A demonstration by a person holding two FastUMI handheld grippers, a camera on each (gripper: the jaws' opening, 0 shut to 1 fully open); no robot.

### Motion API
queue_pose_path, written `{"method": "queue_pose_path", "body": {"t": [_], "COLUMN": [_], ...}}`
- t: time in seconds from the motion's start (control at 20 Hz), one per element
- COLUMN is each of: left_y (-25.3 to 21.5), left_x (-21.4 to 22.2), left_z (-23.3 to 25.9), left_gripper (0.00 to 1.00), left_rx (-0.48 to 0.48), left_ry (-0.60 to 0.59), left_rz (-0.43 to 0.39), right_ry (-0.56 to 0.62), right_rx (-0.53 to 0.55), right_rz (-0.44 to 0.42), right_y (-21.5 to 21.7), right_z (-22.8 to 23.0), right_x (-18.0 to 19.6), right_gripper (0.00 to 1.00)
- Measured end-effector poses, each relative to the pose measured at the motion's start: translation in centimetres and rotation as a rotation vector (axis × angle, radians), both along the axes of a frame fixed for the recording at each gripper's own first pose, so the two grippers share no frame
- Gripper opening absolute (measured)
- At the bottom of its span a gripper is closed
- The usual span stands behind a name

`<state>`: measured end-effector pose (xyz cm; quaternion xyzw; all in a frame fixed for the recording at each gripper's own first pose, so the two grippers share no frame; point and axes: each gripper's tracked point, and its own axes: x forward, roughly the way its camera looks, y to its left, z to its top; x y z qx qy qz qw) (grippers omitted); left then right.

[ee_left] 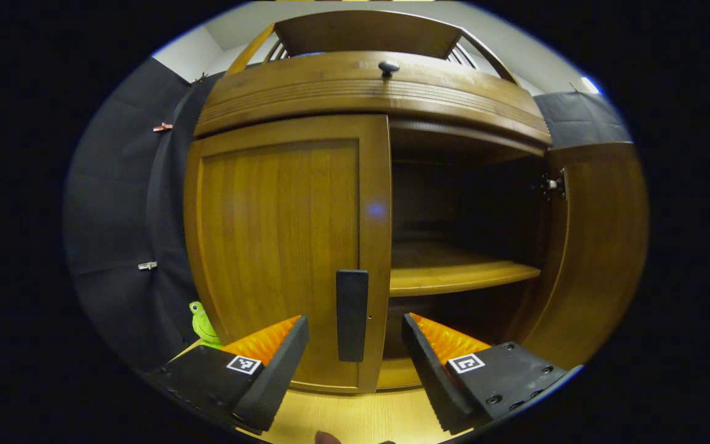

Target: Open the right door of the double-door shoe cabinet with the right hand, and open the left door with the left hand.

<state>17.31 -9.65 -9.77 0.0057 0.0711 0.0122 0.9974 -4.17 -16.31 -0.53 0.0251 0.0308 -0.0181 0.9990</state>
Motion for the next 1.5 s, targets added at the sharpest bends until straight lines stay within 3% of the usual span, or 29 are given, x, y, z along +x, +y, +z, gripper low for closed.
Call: {"method": "queue_pose_path", "body": {"t": [0.1, 0.15, 0.4, 0.5, 0.65, 0.85, 0.95, 1.15, 1.5], "left_y": [0.3, 0.6, 0.4, 0.4, 0.4, 0.6, 0.8, 1.7, 4.5], "left_x": [1.8, 2.5, 5.0, 5.0, 5.1, 4.3, 3.4, -0.5, -6.5], "left_z": [-0.6, -1.2, -3.1, -3.2, -3.4, -3.0, -2.6, -3.2, -2.9], "left_gripper": [0.87, 0.84, 0.46, 0.39, 0.35, 0.34, 0.32, 0.31, 0.29], "left_rx": [0.01, 0.011, -0.028, -0.01, 0.022, 0.025, 0.023, 0.022, 0.007], "left_ry": [-0.004, 0.007, 0.066, 0.05, 0.05, 0.066, 0.064, 0.07, 0.072], "left_rz": [0.011, 0.017, -0.005, -0.006, 0.001, 0.024, 0.017, -0.03, -0.05], "right_ry": [-0.001, 0.009, 0.029, 0.04, 0.051, 0.058, 0.052, 0.061, 0.06], "right_rx": [-0.006, -0.006, -0.033, -0.025, -0.029, -0.02, -0.013, -0.009, -0.003], "right_rz": [0.027, 0.036, 0.045, 0.032, 0.015, -0.006, -0.014, -0.019, -0.024], "right_y": [1.4, 1.8, 2.1, 1.6, 1.0, 0.5, 0.5, 1.2, 3.2], "right_z": [0.2, -0.1, -0.8, -1.0, -1.5, -1.5, -1.4, -1.6, -1.4], "right_x": [0.6, 0.8, 1.8, 2.2, 2.4, 2.1, 2.0, 1.4, 0.7], "right_gripper": [0.93, 0.98, 0.99, 1.0, 0.92, 0.93, 1.0, 0.93, 0.93]}}
